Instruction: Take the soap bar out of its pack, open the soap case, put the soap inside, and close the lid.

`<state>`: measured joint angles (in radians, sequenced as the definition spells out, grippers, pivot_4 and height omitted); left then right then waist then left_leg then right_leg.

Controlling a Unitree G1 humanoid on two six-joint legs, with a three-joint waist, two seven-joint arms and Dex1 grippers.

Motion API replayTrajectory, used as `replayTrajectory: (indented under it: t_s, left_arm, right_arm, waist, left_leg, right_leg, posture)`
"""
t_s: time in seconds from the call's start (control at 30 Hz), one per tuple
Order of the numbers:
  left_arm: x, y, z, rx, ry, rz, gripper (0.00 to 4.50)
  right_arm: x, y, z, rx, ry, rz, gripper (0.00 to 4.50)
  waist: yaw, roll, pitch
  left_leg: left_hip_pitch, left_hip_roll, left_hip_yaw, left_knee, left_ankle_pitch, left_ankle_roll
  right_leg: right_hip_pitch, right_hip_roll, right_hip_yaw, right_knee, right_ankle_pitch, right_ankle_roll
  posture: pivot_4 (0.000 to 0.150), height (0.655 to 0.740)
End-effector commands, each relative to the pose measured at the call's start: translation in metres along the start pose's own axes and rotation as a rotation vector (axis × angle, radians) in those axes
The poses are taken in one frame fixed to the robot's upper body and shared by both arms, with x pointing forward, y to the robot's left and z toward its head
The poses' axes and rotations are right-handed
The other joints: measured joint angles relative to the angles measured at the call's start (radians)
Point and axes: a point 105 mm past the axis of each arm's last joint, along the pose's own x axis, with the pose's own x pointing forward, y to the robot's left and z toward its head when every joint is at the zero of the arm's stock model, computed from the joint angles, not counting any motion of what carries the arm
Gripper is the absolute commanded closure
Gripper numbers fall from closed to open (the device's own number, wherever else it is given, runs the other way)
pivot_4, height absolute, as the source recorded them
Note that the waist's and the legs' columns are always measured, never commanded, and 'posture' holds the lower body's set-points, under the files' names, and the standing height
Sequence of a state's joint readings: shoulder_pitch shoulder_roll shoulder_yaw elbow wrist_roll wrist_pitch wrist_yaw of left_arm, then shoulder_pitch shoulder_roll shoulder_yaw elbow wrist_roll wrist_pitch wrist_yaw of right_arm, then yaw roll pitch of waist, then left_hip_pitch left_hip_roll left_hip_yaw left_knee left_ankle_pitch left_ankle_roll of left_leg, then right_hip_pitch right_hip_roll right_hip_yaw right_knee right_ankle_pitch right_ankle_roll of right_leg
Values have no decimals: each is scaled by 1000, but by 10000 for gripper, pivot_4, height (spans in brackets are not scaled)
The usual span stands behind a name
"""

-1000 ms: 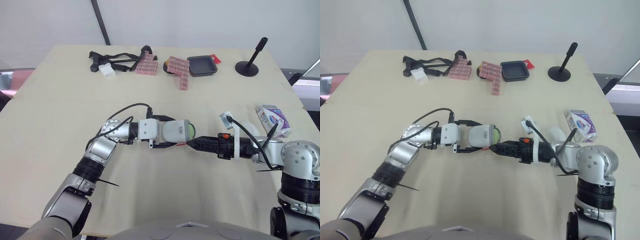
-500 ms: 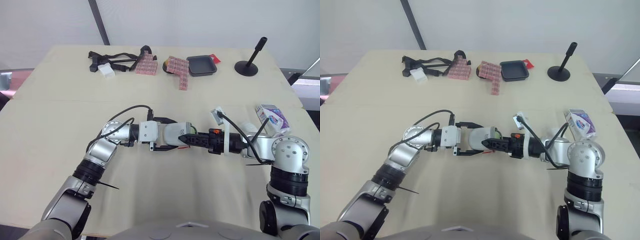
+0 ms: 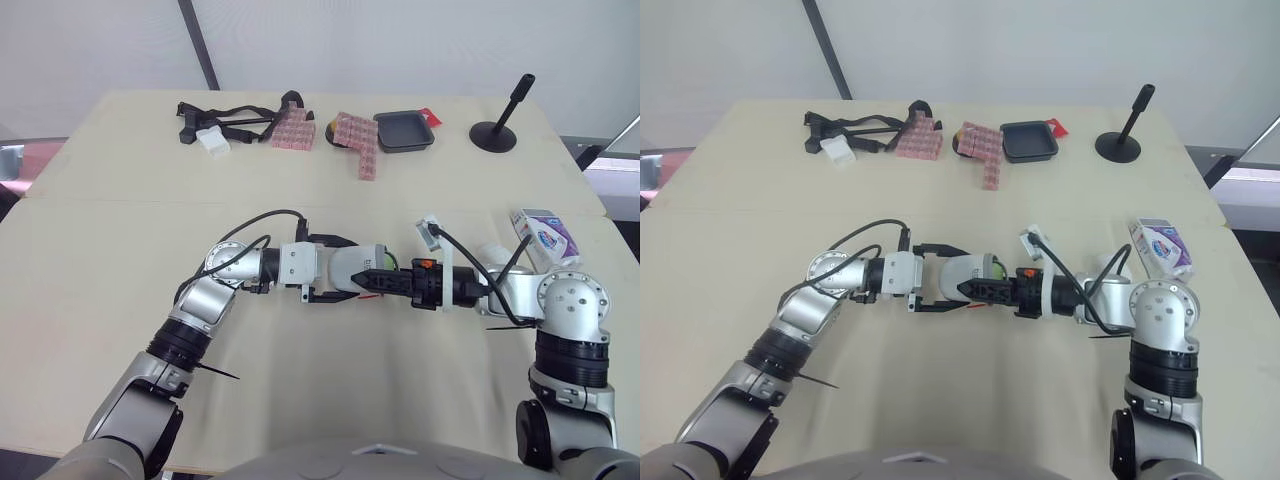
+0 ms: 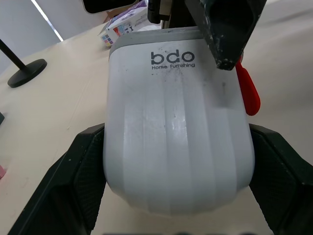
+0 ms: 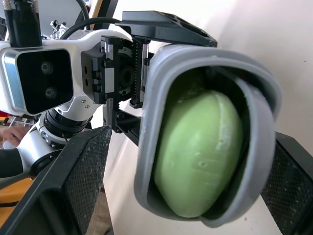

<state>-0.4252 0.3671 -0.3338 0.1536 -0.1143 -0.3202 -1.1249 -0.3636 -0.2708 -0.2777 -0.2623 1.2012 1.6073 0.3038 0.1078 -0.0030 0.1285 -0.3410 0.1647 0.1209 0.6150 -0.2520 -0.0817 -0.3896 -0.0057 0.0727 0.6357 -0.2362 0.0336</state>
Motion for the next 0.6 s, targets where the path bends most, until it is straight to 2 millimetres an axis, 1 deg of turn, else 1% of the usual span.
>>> replayTrajectory:
  t_s: [0.03, 0.43, 0.53, 0.6]
  left_arm:
    - [0, 5, 15, 56, -53, 11, 8471]
    - [1, 4, 17, 67, -57, 2, 8471]
    - [1, 3, 16, 66, -55, 2, 8471]
    - [1, 3, 16, 66, -54, 1, 8471]
  right_arm:
    - [0, 8, 2, -30, 13, 31, 183]
    - [2, 8, 2, -19, 12, 37, 183]
    - [2, 8, 1, -16, 21, 40, 7973]
    - [1, 8, 1, -13, 20, 42, 14207]
  waist:
    - [0, 0, 0]
    - [0, 0, 0]
    - [0, 0, 0]
    - [-1, 0, 0]
  left_leg:
    - [0, 0, 0, 0, 0, 0]
    - [-1, 0, 0, 0, 0, 0]
    - [-1, 0, 0, 0, 0, 0]
    - [-1, 0, 0, 0, 0, 0]
  right_leg:
    - [0, 0, 0, 0, 0, 0]
    - [0, 0, 0, 0, 0, 0]
    - [0, 0, 0, 0, 0, 0]
    - [0, 0, 0, 0, 0, 0]
  posture:
    - [1500, 7400]
    - [1500, 7400]
    - [1500, 7400]
    - [1500, 7400]
